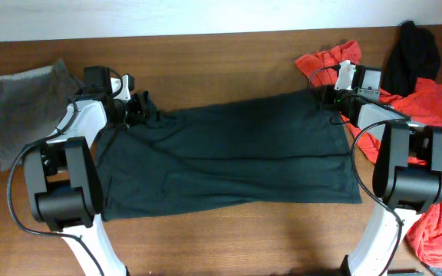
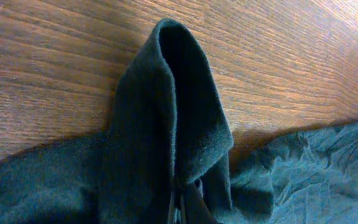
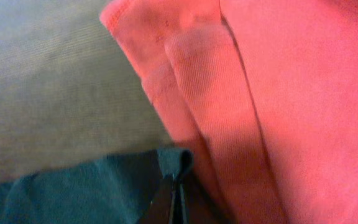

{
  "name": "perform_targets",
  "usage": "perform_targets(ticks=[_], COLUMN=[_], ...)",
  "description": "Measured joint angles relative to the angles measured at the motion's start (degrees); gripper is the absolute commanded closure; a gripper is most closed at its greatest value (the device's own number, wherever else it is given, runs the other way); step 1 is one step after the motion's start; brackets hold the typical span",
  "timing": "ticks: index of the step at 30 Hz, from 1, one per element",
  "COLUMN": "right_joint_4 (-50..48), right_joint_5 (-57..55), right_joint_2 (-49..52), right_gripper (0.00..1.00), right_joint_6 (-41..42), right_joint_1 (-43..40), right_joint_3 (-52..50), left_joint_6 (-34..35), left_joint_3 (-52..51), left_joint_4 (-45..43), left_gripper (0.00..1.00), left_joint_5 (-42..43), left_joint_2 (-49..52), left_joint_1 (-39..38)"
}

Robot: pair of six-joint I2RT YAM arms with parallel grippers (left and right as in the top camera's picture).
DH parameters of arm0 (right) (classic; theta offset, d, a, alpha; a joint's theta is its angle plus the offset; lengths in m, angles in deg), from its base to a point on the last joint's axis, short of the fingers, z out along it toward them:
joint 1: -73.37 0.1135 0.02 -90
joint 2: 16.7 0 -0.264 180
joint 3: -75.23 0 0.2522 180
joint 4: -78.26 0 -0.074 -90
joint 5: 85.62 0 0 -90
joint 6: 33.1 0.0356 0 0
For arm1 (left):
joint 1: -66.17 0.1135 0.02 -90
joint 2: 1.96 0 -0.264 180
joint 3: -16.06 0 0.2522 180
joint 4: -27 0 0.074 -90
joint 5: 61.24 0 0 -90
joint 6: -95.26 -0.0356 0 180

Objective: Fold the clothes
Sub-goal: 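Fold the top edge down over the shirt with both grippers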

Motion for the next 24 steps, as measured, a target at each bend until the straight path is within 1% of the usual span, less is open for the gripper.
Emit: perform_targets(ticks=[3,5,7,8,9,11,12,13,14,15,17,19,20,22,24], right_joint_4=[9.84,16.76,20.28,24.55,29.29,42.53,46.47,48.13,52.3,53.59,58.12,60.98,62.14,63.54,63.67], right_joint_5=[-2.54,-3.87,-4.57,-4.96,-5.27,-6.01,-6.08,-6.1,-6.23,-6.23,-6.25,-7.02,-8.28,-11.72,-15.47], right_joint_2=[-5.64,-11.08,-15.02,-18.82,-20.26,-23.19,-23.91,-23.98,-24.09,-24.11,-24.2,-24.2,-24.2,-24.2,-24.2], right_gripper=[0.96,0.96,0.96,0.96,0.96,0.96,0.96,0.96,0.96,0.96,0.96,0.96,0.96,0.96,0.97], right_joint_6=[1.51,1.68,1.79,1.81,1.79,2.01,2.03,2.01,1.99,1.99,1.97,1.95,1.92,1.95,1.75], right_joint_1=[-2.51,-3.74,-4.11,-4.22,-4.28,-4.48,-4.55,-4.57,-4.61,-4.59,-4.59,-4.59,-4.61,-4.61,-4.63], right_joint_3=[0.15,0.52,0.63,0.85,1.2,1.57,1.33,1.44,1.29,1.36,1.33,1.33,1.33,1.33,1.33], left_joint_6=[0.0,0.04,-0.04,-0.07,-0.07,-1.22,-2.69,-3.21,-4.63,-5.18,-6.54,-7.89,-9.42,-11.39,-14.88], left_joint_3=[0.0,0.2,0.26,0.26,0.26,0.35,0.39,0.44,0.37,0.39,0.39,0.44,0.42,0.48,0.48], left_joint_4=[1.97,7.52,11.37,14.23,16.24,22.86,25.68,26.8,31.04,31.41,37.03,40.37,44.13,48.87,53.4], left_gripper=[0.99,0.99,0.99,0.99,0.99,1.0,0.99,1.0,1.0,0.99,0.99,0.99,0.99,1.0,0.99], left_joint_5=[-0.13,-0.11,0.44,1.68,2.56,3.48,3.74,3.8,3.82,3.82,3.96,4.0,4.0,3.98,3.98], left_joint_2=[-4.39,-8.22,-9.75,-10.12,-10.12,-10.14,-10.16,-10.14,-10.16,-10.16,-10.19,-10.21,-10.25,-10.25,-10.6], left_joint_1=[1.64,4.24,5.95,6.86,7.21,7.85,8.74,9.09,9.79,9.92,10.03,10.03,10.03,10.03,10.03])
